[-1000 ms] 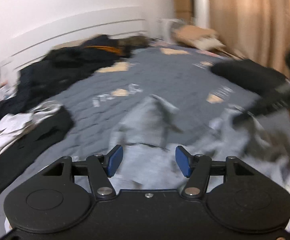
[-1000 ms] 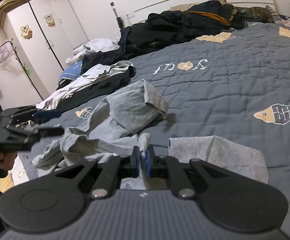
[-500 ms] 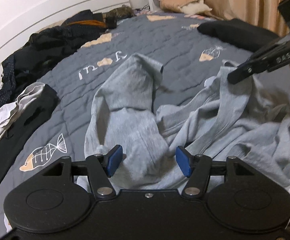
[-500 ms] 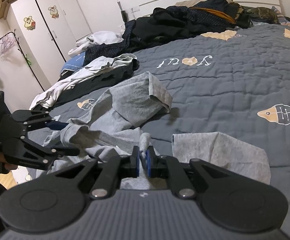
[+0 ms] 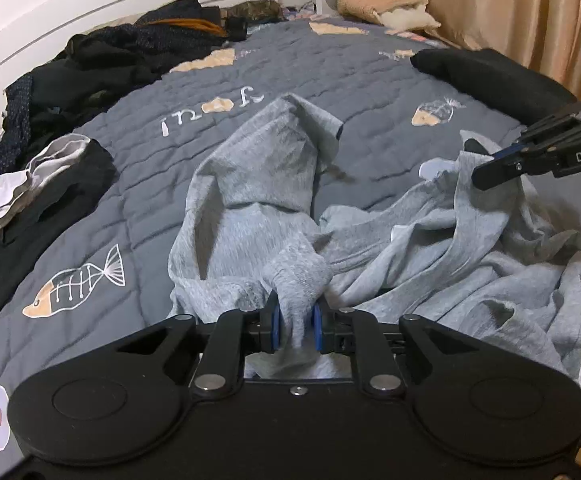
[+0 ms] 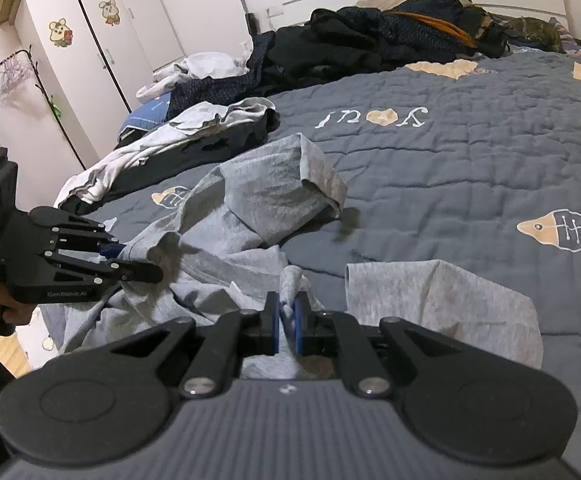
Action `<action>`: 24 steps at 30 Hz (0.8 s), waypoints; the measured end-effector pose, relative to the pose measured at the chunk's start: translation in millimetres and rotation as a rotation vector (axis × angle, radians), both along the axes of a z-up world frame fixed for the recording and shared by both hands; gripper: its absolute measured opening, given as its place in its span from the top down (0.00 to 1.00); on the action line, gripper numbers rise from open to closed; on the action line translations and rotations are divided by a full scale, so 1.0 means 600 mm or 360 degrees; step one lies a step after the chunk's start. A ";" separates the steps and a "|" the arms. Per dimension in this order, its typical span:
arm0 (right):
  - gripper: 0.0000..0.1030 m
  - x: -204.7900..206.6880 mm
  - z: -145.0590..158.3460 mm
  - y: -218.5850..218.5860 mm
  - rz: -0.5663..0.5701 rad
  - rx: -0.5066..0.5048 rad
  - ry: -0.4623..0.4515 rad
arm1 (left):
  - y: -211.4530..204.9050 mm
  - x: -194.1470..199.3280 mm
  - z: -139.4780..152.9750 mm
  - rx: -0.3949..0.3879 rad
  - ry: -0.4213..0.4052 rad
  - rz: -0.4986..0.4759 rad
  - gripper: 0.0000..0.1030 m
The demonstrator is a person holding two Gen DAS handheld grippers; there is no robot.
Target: Fold clothes
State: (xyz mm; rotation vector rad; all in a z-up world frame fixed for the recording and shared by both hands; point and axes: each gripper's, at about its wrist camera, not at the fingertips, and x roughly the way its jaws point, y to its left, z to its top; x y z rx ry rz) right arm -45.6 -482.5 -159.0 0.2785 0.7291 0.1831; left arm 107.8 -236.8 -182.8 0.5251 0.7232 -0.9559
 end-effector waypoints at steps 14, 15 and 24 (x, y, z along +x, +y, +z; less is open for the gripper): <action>0.94 0.004 0.003 0.006 -0.0046 0.0012 -0.0001 | -0.001 0.005 -0.003 -0.0040 0.0034 0.0041 0.86; 0.94 0.004 0.004 0.006 -0.0053 0.0007 -0.0005 | 0.000 0.005 -0.001 -0.0053 0.0038 0.0048 0.87; 0.95 -0.006 0.063 -0.007 -0.0158 -0.0008 -0.0158 | 0.009 0.003 0.046 -0.0214 0.0007 0.0104 0.94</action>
